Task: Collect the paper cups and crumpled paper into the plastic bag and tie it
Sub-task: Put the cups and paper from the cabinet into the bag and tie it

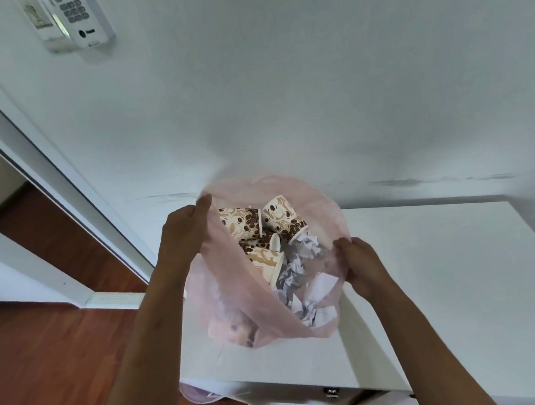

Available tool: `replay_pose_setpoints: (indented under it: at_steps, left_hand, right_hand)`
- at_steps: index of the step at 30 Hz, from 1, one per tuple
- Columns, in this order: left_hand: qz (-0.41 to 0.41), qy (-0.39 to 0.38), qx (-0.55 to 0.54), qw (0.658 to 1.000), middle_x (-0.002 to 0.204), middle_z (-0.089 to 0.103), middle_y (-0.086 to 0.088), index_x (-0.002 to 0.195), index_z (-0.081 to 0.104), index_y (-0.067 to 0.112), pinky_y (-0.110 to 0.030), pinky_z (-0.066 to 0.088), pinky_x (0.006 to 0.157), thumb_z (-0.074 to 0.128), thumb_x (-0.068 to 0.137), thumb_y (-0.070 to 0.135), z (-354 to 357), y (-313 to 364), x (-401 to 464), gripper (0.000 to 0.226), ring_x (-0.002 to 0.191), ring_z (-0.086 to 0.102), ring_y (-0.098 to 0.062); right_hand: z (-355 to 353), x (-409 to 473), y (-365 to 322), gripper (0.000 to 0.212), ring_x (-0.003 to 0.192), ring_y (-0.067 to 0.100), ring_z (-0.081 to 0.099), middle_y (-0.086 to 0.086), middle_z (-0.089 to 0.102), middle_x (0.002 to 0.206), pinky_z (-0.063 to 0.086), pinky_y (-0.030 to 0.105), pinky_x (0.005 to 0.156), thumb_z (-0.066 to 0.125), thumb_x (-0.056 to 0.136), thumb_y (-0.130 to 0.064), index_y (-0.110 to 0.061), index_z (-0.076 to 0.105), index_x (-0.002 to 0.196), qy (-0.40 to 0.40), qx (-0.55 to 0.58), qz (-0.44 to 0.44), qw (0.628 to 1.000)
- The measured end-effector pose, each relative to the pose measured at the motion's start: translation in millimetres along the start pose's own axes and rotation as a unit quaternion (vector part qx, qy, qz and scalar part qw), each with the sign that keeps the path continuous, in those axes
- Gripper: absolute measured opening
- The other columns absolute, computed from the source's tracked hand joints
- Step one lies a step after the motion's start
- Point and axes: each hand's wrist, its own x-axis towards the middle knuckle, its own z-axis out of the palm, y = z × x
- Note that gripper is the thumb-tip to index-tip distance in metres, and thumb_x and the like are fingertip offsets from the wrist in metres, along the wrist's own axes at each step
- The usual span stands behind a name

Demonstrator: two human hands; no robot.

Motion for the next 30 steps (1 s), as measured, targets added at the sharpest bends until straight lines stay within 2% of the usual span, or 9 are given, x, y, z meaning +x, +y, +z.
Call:
replay_pose_setpoints:
  at_steps: [6,9,11,13,16,19,21,24,30]
  left_hand:
    - [0.032,0.054,-0.047,0.997,0.063,0.047,-0.015,0.082,0.055,0.001,-0.016,0.038,0.032,0.064,0.093,0.024,-21.9,6.3,6.6,0.028,0.036,0.051,-0.023]
    - [0.035,0.075,-0.08,0.993,0.074,0.051,-0.013,0.088,0.058,0.007,-0.014,0.039,0.034,0.061,0.091,0.017,-49.2,11.1,14.4,0.011,0.043,0.053,-0.014]
    - [0.036,0.078,-0.206,0.975,0.072,0.054,-0.006,0.081,0.055,0.012,-0.014,0.044,0.042,0.059,0.089,0.012,-72.3,14.4,14.6,0.009,0.051,0.053,-0.011]
    - [0.043,0.088,-0.297,0.95,0.067,0.054,0.002,0.077,0.053,0.015,-0.016,0.048,0.049,0.054,0.088,0.004,-97.8,15.5,17.4,0.015,0.056,0.055,-0.009]
    - [0.049,0.14,-0.28,0.948,0.068,0.05,-0.003,0.069,0.049,0.015,-0.022,0.049,0.045,0.051,0.084,-0.004,-121.6,6.0,29.7,0.025,0.059,0.056,-0.012]
    - [0.046,0.175,-0.261,0.948,0.065,0.045,-0.007,0.065,0.041,0.015,-0.022,0.051,0.04,0.05,0.086,-0.005,-122.8,-5.2,33.1,0.03,0.042,0.053,-0.009]
    - [0.049,0.203,-0.253,0.945,0.065,0.044,-0.009,0.062,0.038,0.015,-0.021,0.049,0.036,0.05,0.086,-0.004,-119.8,-9.0,36.9,0.033,0.034,0.052,-0.007]
    - [0.032,0.226,-0.252,0.94,0.064,0.045,-0.012,0.062,0.04,0.015,-0.02,0.045,0.033,0.055,0.086,-0.002,-117.1,-16.4,45.7,0.034,0.03,0.051,-0.008]
    - [0.068,0.201,-0.202,0.956,0.059,0.042,-0.012,0.072,0.055,0.003,-0.015,0.041,0.035,0.055,0.082,-0.001,-116.8,-29.6,64.2,0.01,0.03,0.043,-0.005]
  right_hand:
    - [22.2,-0.6,-55.7,0.008,0.069,0.023,0.063,0.01,0.069,0.078,0.05,0.031,0.068,0.065,0.08,0.001,-0.006,0.069,0.081,-0.063,0.068,-0.074,0.993]
    - [36.9,-1.1,-93.5,0.026,0.074,0.02,0.066,0.011,0.071,0.088,0.053,0.029,0.072,0.068,0.082,0.003,-0.005,0.065,0.106,-0.067,0.102,-0.125,0.985]
    - [40.0,-8.7,-120.8,0.029,0.064,0.014,0.063,0.007,0.07,0.079,0.051,0.022,0.059,0.068,0.081,0.005,-0.015,0.064,0.102,-0.042,0.088,-0.194,0.976]
    - [39.7,-19.1,-144.7,0.031,0.062,0.011,0.06,0.007,0.069,0.08,0.046,0.018,0.052,0.067,0.08,0.004,-0.021,0.066,0.1,-0.004,0.024,-0.304,0.952]
    - [39.4,-21.8,-171.9,0.034,0.081,0.014,0.066,0.001,0.072,0.092,0.051,0.023,0.072,0.061,0.077,-0.003,-0.022,0.072,0.102,0.104,-0.197,-0.407,0.886]
    - [33.7,-23.4,-180.0,0.031,0.093,0.021,0.068,0.008,0.074,0.095,0.047,0.021,0.086,0.06,0.077,-0.003,-0.013,0.076,0.101,0.154,-0.351,-0.381,0.842]
    - [28.4,-25.2,-180.1,0.021,0.083,0.023,0.065,0.007,0.073,0.085,0.043,0.019,0.074,0.06,0.079,-0.01,-0.007,0.077,0.091,0.183,-0.35,-0.388,0.832]
    - [25.8,-17.7,-174.3,0.026,0.068,0.03,0.053,0.008,0.054,0.058,0.035,0.025,0.054,0.052,0.076,-0.023,-0.002,0.064,0.065,0.174,-0.398,-0.313,0.845]
    - [13.7,-17.4,-164.4,0.031,0.062,0.034,0.052,0.023,0.051,0.064,0.048,0.035,0.061,0.061,0.08,-0.02,0.009,0.059,0.07,0.216,-0.337,-0.261,0.879]
